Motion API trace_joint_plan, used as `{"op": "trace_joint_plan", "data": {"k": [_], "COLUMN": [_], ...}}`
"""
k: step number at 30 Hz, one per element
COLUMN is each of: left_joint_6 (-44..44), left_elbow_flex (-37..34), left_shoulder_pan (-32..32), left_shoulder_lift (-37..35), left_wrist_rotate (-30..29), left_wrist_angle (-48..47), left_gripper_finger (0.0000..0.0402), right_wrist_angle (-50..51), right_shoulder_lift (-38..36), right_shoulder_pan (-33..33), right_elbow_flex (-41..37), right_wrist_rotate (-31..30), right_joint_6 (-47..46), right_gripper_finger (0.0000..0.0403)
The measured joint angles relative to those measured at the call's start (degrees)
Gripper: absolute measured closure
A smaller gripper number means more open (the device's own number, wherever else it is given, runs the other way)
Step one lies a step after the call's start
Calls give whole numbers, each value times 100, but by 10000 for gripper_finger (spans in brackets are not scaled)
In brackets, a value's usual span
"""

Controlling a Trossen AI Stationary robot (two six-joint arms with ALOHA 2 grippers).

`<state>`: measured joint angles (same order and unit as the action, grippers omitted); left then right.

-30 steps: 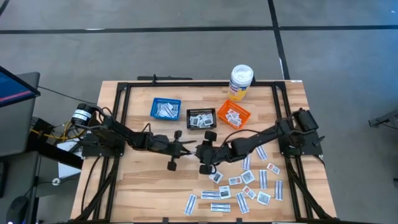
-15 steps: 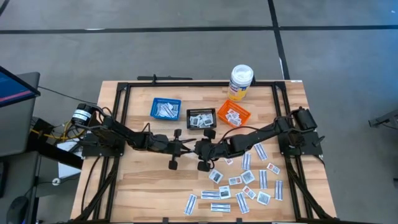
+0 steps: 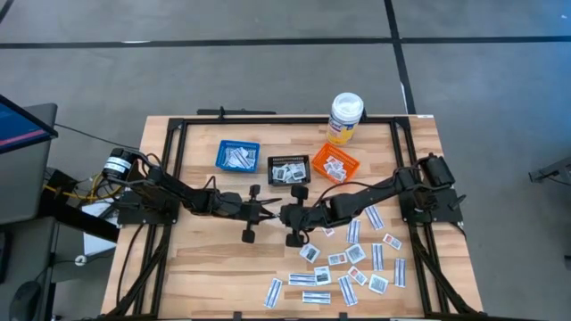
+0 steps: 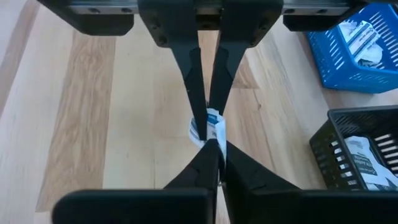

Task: Pick & Place First Aid Supplies
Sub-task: Put the bandage into the blue container

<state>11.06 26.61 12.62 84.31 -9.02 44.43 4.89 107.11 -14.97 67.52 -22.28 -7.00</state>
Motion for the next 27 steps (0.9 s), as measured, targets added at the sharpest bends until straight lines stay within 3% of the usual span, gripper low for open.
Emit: {"op": "trace_joint_plan", "data": {"k": [27], "left_joint_6": [-276], "left_elbow_flex": [17], "left_shoulder_pan": [0], "left_shoulder_lift": [-12], "left_wrist_rotate": [1], "left_wrist_angle": [-214], "left_gripper_finger": [395], "right_wrist_angle": [439], "right_shoulder_lift": [-180], "right_shoulder_pan": [-72], "right_elbow_flex": [3], "right_wrist_rotate": [-7], "right_joint_6": [156], "right_gripper_finger": [402]}}
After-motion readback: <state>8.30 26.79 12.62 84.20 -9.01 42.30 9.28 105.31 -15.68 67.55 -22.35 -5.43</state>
